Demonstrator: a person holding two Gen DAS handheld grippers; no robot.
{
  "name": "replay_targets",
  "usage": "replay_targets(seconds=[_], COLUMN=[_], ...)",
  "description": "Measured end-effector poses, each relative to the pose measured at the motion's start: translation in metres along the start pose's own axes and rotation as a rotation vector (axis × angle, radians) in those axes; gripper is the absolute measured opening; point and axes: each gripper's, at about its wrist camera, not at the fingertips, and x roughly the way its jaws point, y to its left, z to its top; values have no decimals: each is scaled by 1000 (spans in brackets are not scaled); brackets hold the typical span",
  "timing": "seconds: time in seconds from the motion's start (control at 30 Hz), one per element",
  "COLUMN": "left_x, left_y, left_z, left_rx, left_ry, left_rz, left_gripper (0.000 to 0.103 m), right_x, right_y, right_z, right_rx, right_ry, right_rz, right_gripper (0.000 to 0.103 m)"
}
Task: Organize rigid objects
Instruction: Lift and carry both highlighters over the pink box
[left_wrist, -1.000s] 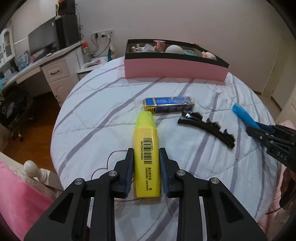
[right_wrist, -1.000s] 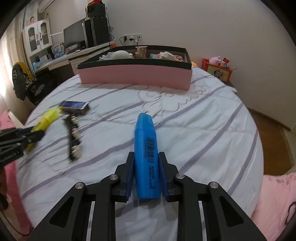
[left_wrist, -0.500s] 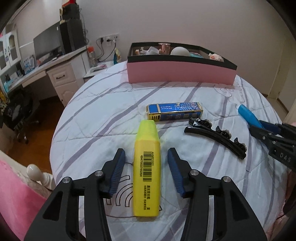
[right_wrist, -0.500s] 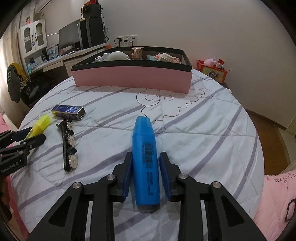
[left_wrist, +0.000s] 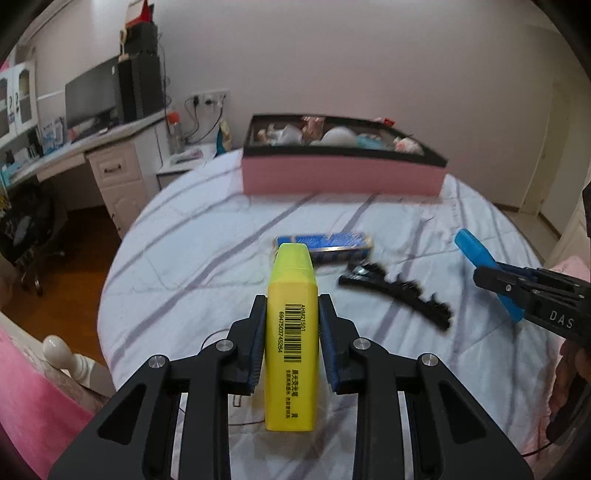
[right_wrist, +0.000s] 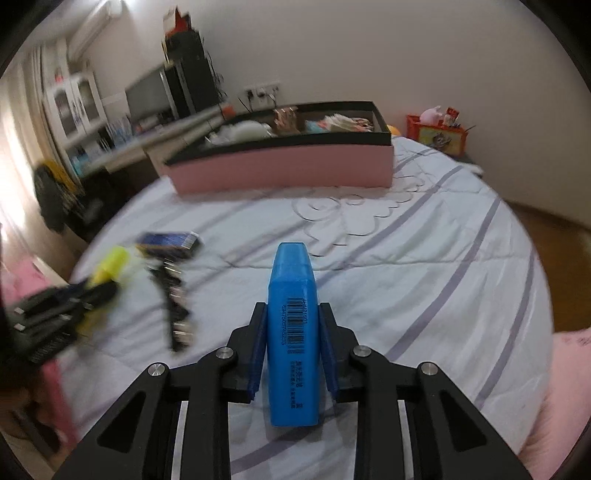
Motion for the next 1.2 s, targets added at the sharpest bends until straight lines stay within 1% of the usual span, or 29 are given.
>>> replay_targets(seconds=[0.07, 0.1, 0.17, 0.2, 0.27, 0.3, 0.33, 0.37, 0.4, 0.47, 0.5, 0.57, 0.6, 0.73, 0.8, 0.83, 0.93, 1.0, 1.1, 1.2], left_x=[-11, -19, -37, -49, -65, -75, -87, -95, -105, -118, -126, -139, -144, -164, -167, -169, -170, -167, -161, -153], left_y=[-5, -10, -19, -25, -32, -37, -43, -44, -50, -56, -61, -67, -68, -75, -75, -75, -74, -73, -71, -70], left_z=[6, 10, 19, 26, 36, 41, 49, 52, 58, 65, 70, 74, 76, 83, 88, 90, 96, 99, 104, 109], left_rx=[1, 23, 41, 49, 57, 63, 66, 67, 78, 83, 93, 99, 105, 119, 121, 120, 121, 117, 116, 115], left_ry=[-38, -57, -118, -156, -211, -244, -291, -317, -350, -398, -423, -465, -478, -543, -553, -567, -579, -573, -568, -555], left_rz=[23, 31, 41, 41, 45, 48, 52, 53, 54, 58, 57, 55, 53, 47, 34, 37, 45, 40, 55, 55], left_gripper=[27, 27, 27, 27, 27, 27, 27, 27, 27, 27, 27, 27, 27, 27, 27, 27, 27, 27, 27, 27], right_x=[-12, -24, -40, -54, -70, -83, -91, -98, -108, -123, -131, -142, -151, -163, -166, -167, -169, -169, -168, -162], right_y=[6, 11, 19, 25, 34, 39, 44, 47, 51, 57, 60, 67, 71, 79, 82, 83, 85, 86, 86, 83], right_z=[3, 5, 11, 15, 20, 24, 27, 30, 33, 40, 42, 47, 49, 56, 59, 60, 64, 66, 71, 76], right_rx=[-13, -22, -43, -59, -82, -91, -100, -107, -114, -132, -135, -154, -161, -177, -178, -180, -187, -188, -190, -190], right_ry=[-40, -85, -131, -180, -226, -269, -291, -310, -348, -386, -422, -453, -488, -524, -542, -544, -555, -563, -566, -561], right_rz=[-3, -10, -38, -65, -92, -99, -102, -107, -115, -126, -126, -147, -157, -169, -171, -173, -181, -183, -186, -183], right_gripper=[27, 27, 27, 27, 27, 27, 27, 27, 27, 27, 27, 27, 27, 27, 27, 27, 27, 27, 27, 27])
